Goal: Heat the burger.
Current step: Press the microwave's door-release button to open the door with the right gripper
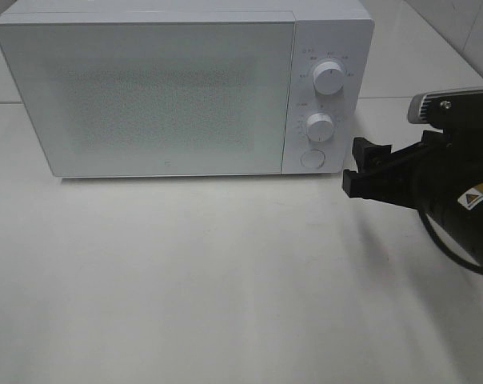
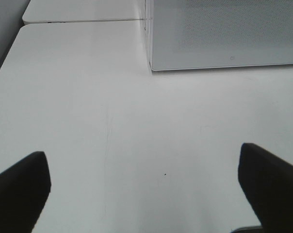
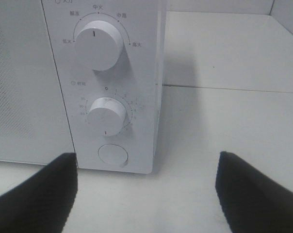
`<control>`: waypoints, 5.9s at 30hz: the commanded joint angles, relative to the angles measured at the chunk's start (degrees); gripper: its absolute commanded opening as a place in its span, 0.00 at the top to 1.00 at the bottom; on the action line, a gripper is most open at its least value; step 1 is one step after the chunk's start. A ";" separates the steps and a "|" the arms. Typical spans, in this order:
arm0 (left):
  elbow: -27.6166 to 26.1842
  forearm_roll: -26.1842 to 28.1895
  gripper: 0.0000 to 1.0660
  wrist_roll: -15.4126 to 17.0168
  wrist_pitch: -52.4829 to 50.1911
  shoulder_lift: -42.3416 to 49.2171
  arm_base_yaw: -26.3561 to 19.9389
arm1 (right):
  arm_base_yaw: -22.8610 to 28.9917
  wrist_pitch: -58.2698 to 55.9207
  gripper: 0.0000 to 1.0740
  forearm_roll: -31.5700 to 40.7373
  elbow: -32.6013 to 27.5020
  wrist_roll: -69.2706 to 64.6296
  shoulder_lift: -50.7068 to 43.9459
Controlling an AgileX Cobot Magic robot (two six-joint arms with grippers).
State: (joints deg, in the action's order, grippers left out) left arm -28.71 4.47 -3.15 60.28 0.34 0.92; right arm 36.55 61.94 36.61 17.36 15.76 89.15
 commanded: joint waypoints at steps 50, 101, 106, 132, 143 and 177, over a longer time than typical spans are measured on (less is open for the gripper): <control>0.23 0.17 0.06 0.17 -0.80 1.43 0.29 | 11.69 7.39 0.65 8.54 0.86 -76.26 10.20; 0.23 0.17 0.06 0.17 -0.80 1.43 0.29 | -2.18 -9.11 1.00 -4.41 17.19 -94.77 21.89; 0.23 0.17 0.06 0.17 -0.80 1.43 0.29 | -3.84 -10.14 1.00 -6.70 19.37 -95.34 23.38; 0.23 0.17 0.06 0.17 -0.80 1.43 0.29 | -9.51 -14.55 1.00 -12.03 29.51 -95.63 30.31; 0.23 0.17 0.06 0.17 -0.80 1.43 0.29 | -10.49 -14.78 1.00 -12.55 31.00 -95.40 30.31; 0.23 0.17 0.06 0.17 -0.80 1.43 0.29 | -10.37 -3.67 1.00 -6.42 40.57 -89.04 34.21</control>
State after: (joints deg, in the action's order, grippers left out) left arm -28.71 4.47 -3.15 60.28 0.34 0.92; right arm 28.02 45.21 33.12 52.88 -74.94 123.30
